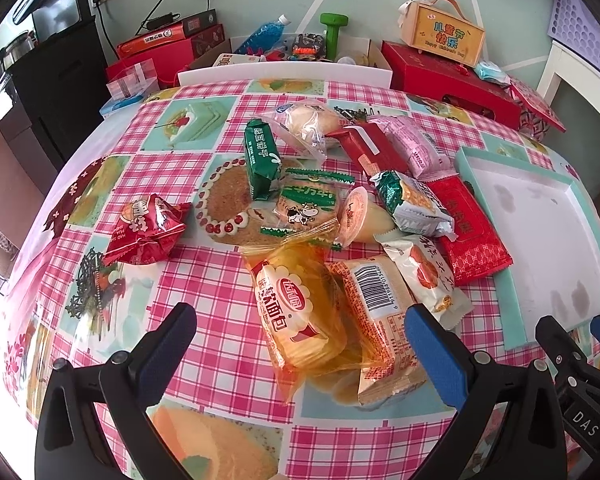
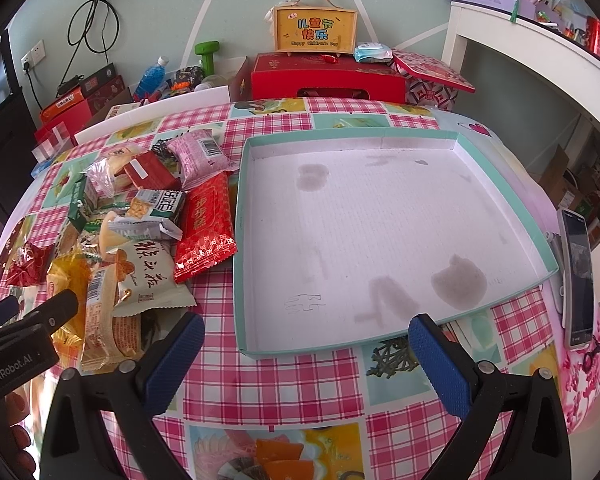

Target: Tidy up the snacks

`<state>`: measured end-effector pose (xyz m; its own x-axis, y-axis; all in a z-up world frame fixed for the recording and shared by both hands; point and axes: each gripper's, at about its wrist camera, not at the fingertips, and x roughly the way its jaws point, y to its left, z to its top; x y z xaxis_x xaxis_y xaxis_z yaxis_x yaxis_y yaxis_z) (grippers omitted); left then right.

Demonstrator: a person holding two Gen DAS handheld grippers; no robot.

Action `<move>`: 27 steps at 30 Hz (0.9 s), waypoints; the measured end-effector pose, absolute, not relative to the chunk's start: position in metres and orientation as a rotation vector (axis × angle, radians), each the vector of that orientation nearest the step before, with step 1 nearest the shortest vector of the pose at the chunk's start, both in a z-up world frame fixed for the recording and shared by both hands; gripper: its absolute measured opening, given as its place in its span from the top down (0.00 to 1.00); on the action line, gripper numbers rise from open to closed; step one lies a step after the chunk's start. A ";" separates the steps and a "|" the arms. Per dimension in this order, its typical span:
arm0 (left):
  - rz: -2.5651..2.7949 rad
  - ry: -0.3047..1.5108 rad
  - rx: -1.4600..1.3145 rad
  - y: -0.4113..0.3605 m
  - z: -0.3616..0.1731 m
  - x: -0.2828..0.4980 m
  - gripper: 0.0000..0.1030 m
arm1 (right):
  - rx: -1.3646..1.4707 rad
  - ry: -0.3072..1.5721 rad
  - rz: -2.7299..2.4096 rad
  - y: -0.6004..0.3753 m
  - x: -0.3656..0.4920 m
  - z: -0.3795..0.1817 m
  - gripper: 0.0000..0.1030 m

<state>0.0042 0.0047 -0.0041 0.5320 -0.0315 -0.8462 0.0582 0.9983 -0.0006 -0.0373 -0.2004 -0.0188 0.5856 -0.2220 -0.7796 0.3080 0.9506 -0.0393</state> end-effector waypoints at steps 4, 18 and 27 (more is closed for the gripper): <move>-0.052 1.013 0.033 0.004 -0.005 0.004 0.00 | 0.103 0.895 -0.310 -0.200 -0.037 -0.019 0.00; -0.056 1.016 0.033 0.004 -0.005 0.005 0.00 | 0.113 0.894 -0.310 -0.201 -0.036 -0.018 0.00; -0.059 1.024 0.051 0.003 -0.007 0.004 0.00 | 0.130 0.889 -0.300 -0.203 -0.036 -0.018 0.00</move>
